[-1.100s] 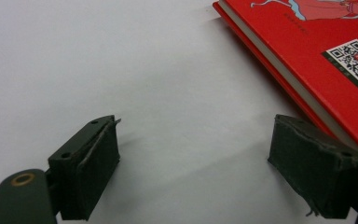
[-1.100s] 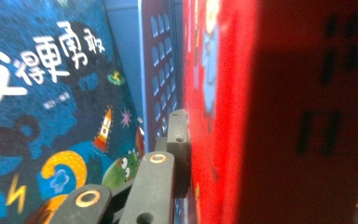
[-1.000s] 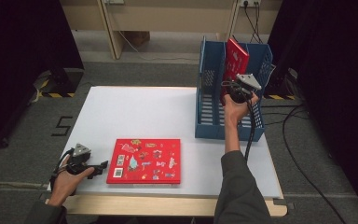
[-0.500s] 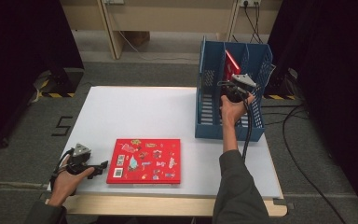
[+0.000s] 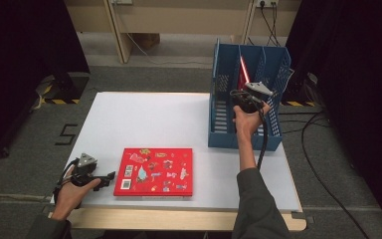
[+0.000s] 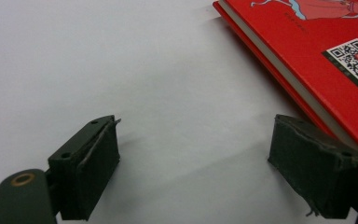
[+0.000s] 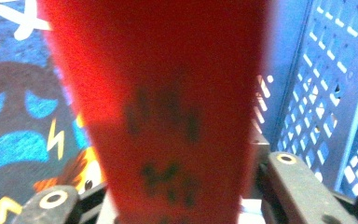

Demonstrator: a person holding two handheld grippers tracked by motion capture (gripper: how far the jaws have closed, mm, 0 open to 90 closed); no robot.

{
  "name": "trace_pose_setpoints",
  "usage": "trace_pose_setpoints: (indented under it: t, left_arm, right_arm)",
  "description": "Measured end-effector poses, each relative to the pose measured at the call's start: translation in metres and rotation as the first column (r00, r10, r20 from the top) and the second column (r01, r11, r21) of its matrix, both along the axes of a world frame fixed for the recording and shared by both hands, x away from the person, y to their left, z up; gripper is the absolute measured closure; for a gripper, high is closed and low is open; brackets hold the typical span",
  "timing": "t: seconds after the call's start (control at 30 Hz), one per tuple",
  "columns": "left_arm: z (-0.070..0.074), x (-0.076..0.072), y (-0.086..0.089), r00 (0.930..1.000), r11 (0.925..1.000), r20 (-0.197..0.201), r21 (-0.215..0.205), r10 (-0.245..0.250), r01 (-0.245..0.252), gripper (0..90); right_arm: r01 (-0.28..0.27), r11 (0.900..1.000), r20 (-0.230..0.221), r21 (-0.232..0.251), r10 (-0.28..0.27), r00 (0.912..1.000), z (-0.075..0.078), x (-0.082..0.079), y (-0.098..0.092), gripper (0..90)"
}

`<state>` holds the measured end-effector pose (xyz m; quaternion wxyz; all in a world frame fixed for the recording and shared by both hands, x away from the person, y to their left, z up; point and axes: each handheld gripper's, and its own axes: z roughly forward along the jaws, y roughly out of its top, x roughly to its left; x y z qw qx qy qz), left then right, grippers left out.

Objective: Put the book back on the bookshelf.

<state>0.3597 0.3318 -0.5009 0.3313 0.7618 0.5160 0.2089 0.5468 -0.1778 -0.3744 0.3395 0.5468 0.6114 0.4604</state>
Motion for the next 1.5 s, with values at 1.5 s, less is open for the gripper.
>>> trace_pose_setpoints:
  t: [1.5]
  left_arm:
    - [0.0, 0.0, 0.0, 1.0, 1.0, 0.001, -0.002, 0.001, -0.001, 14.5]
  right_arm:
    - [-0.091, 0.996, -0.015, 0.004, 0.091, 0.9957, -0.01, -0.014, -0.009, 66.3]
